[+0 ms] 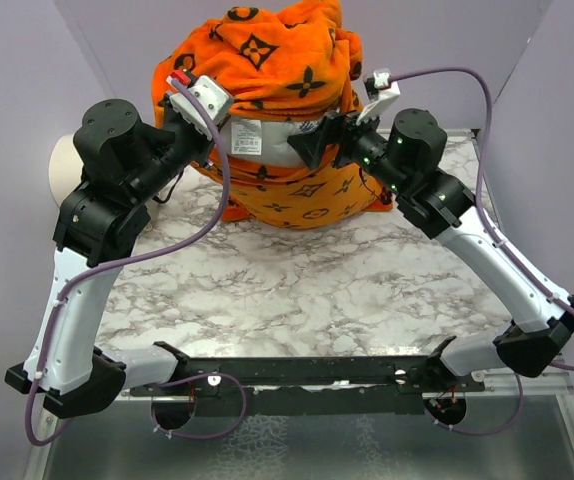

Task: Remove the pillowcase from the pillow
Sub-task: Remove the pillow from the pillowcase.

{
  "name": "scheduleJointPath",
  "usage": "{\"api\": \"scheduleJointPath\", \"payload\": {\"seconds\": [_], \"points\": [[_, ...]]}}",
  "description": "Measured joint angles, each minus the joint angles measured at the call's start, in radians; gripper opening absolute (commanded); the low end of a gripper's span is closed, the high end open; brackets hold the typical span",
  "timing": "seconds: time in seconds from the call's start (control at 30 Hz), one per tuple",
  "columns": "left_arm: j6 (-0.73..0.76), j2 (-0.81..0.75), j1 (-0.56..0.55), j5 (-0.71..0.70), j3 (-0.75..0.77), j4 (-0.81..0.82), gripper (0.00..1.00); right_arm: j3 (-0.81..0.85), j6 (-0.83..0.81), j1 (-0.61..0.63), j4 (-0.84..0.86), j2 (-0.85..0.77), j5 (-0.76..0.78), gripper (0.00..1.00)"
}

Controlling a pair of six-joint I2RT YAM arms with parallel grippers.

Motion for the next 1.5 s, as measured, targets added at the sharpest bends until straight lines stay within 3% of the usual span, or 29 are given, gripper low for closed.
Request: {"api": "scheduleJointPath", "payload": {"seconds": [0.33, 0.67, 0.73, 1.0, 1.13, 1.17, 1.23, 1.27, 1.37, 1.5], "points": [[-0.003, 0.001, 0.006, 0.003, 0.0, -0.028, 0.0, 0.036, -0.135, 0.0, 0.025, 0.06, -0.022, 1.0], [-0.007, 0.023, 0.008, 0.015, 0.013, -0.029, 0.0, 0.014, -0.329, 0.032, 0.214, 0.102, -0.062, 0.99], [-0.007, 0.029, 0.013, 0.014, 0.02, -0.036, 0.0, -0.005, -0.353, 0.04, 0.278, 0.118, -0.06, 0.89], [0.014, 0.035, 0.018, 0.008, 0.035, -0.045, 0.0, 0.003, -0.37, 0.04, 0.483, 0.229, -0.061, 0.04], [0.031, 0.028, 0.018, 0.006, 0.035, -0.045, 0.01, 0.009, -0.371, 0.046, 0.526, 0.253, -0.059, 0.01], [0.038, 0.023, 0.018, 0.001, 0.031, -0.041, 0.1, 0.012, -0.372, 0.049, 0.528, 0.256, -0.058, 0.01], [0.052, 0.003, 0.018, -0.016, 0.002, -0.019, 0.38, 0.013, -0.374, 0.066, 0.535, 0.259, -0.053, 0.01], [0.069, -0.014, 0.018, -0.029, -0.027, 0.003, 0.45, 0.013, -0.375, 0.075, 0.536, 0.259, -0.048, 0.01], [0.111, -0.056, 0.011, -0.044, -0.109, 0.088, 0.51, 0.013, -0.381, 0.131, 0.535, 0.264, -0.035, 0.01], [0.172, -0.076, 0.011, -0.064, -0.169, 0.164, 0.53, 0.045, -0.385, 0.237, 0.506, 0.294, -0.004, 0.01]]}}
